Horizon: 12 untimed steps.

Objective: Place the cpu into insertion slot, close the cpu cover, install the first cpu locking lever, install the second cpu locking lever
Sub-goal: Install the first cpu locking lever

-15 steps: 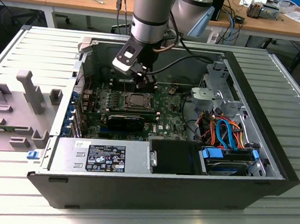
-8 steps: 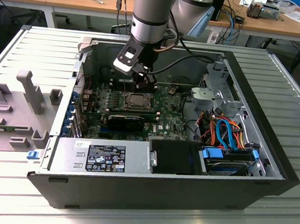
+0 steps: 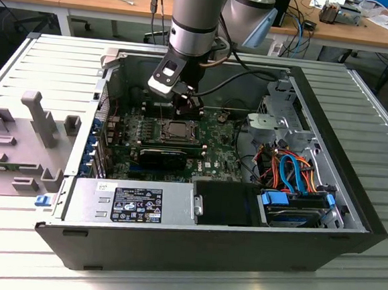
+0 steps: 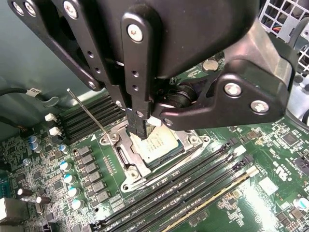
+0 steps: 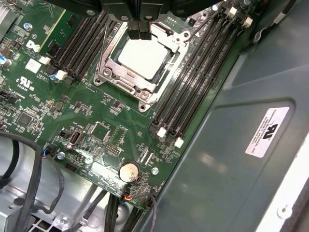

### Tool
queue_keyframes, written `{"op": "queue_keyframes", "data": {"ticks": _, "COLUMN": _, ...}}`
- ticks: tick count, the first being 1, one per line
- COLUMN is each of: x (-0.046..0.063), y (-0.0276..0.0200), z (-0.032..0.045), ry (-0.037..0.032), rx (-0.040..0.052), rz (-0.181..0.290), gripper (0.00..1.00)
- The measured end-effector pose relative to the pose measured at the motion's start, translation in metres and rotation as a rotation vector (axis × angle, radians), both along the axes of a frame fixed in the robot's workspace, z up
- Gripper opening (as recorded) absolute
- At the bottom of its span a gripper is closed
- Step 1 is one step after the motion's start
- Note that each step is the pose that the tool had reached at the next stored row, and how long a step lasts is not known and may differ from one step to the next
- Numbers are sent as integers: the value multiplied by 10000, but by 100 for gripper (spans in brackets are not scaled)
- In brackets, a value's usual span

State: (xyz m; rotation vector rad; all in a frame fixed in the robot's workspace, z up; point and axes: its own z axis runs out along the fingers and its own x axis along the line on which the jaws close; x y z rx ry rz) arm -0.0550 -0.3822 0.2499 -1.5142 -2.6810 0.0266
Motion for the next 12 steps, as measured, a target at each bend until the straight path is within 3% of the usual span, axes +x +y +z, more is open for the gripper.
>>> {"op": "queue_keyframes", "data": {"ticks": 12, "x": 0, "y": 0, "z": 0, "ry": 0, "rx": 0, "rz": 559, "gripper": 11}}
